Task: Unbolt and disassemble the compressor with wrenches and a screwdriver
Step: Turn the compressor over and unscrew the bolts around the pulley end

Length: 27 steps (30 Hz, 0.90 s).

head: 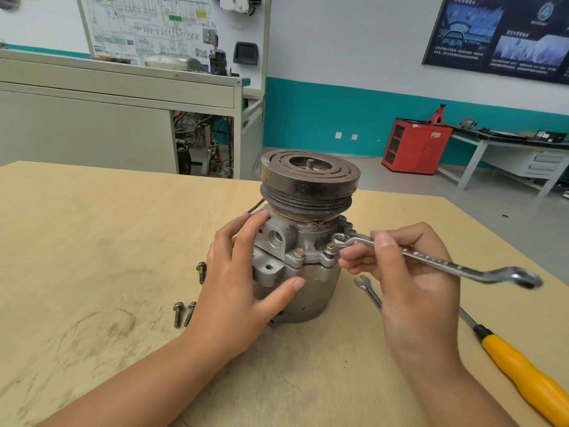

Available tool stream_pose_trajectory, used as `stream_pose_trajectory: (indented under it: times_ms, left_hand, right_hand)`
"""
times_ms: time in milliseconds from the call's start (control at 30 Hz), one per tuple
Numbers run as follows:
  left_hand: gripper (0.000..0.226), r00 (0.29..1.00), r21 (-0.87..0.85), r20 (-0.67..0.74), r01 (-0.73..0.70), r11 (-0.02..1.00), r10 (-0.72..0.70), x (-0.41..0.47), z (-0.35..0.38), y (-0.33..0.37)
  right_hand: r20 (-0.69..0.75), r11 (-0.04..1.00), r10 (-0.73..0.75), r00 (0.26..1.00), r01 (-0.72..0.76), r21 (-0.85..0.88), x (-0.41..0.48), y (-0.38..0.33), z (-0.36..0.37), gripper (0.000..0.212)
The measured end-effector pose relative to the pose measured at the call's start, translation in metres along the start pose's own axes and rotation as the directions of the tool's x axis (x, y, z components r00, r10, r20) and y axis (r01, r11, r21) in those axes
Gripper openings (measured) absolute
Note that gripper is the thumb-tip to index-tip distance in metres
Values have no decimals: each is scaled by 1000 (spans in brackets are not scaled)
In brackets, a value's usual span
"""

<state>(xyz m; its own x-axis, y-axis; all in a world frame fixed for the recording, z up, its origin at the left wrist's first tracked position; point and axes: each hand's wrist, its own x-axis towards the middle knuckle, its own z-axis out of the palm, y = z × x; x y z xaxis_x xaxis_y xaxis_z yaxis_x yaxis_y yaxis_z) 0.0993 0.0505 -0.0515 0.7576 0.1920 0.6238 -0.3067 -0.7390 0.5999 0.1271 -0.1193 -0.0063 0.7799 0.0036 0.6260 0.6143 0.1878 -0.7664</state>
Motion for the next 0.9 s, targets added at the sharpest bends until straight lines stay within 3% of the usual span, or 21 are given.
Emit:
stream_pose_trajectory:
  times_ms: [267,333,467,533,633,800,900]
  left_hand:
    - [79,1000,-5,0,-8,1000,8,0,-1,1]
    - [79,1000,-4,1,-9,1000,9,0,-1,1]
    - [78,1000,1,2,-9,1000,9,0,0,1]
    - [78,1000,3,0,-6,1000,6,-1,0,1]
    - [78,1000,4,3,-3,1000,3,0,0,1]
    - [78,1000,9,1,-2,1000,2,0,0,0]
    - [79,1000,13,4,2,1000,-2,0,0,0]
  right_hand:
    - [84,957,-164,983,179,-228,-15,6,5,16]
    - [69,966,-153,986,164,-200,-16,6,7,15]
    - [1,991,119,993,-119,53,-7,6,6,15]
    - [40,937,285,958,-287,200,2,5,1,19]
    - [146,839,419,896,-444,316,13,4,-6,25]
    - [220,718,535,816,-576,391,24,10,-5,25]
    - [157,724,506,848,-516,458,23,11,-2,23]
